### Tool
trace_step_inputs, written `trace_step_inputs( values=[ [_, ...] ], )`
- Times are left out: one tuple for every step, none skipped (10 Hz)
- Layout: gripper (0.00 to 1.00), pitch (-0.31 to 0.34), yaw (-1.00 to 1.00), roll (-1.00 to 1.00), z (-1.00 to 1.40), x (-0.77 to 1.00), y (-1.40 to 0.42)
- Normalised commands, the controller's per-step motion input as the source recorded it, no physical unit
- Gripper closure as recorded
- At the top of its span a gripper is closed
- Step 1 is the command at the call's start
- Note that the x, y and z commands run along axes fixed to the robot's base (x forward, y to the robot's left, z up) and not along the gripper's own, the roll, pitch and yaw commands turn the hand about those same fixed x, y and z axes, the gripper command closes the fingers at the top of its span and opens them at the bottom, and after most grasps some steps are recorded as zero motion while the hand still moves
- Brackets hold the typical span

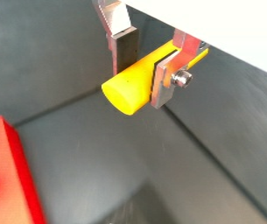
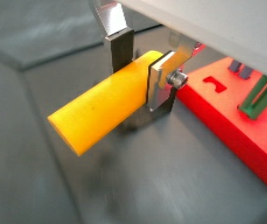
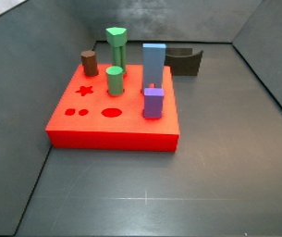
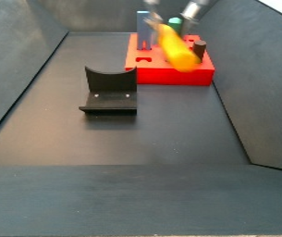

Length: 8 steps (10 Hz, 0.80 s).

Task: Pick up the oval object. Move up. Place the oval object on the fixture. Regrasp the oval object. Move to above the board. Insert the oval object.
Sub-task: Place the oval object on the fixture.

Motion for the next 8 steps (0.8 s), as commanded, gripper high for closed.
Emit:
trace_step_inputs(
  values=[
    [1.00, -0.217, -0.42, 0.33, 0.07, 0.65, -1.00],
    [1.00, -0.077, -0.21, 0.27, 0.06, 0.62, -0.94],
    [1.00, -0.007, -0.12, 0.26, 0.04, 0.48, -0.68],
    [1.00, 0.035, -0.04, 0.23, 0.01, 0.31, -0.36],
    [1.00, 0.044, -0.02, 0.20, 0.00, 0.23, -0.22],
    [1.00, 0.132, -0.15, -1.00, -0.18, 0.95, -0.20],
    [1.00, 0.135, -0.15, -1.00, -0.18, 0.90, -0.16],
    [1.00, 0.141, -0.16, -1.00, -0.11, 0.83, -0.03]
  ],
)
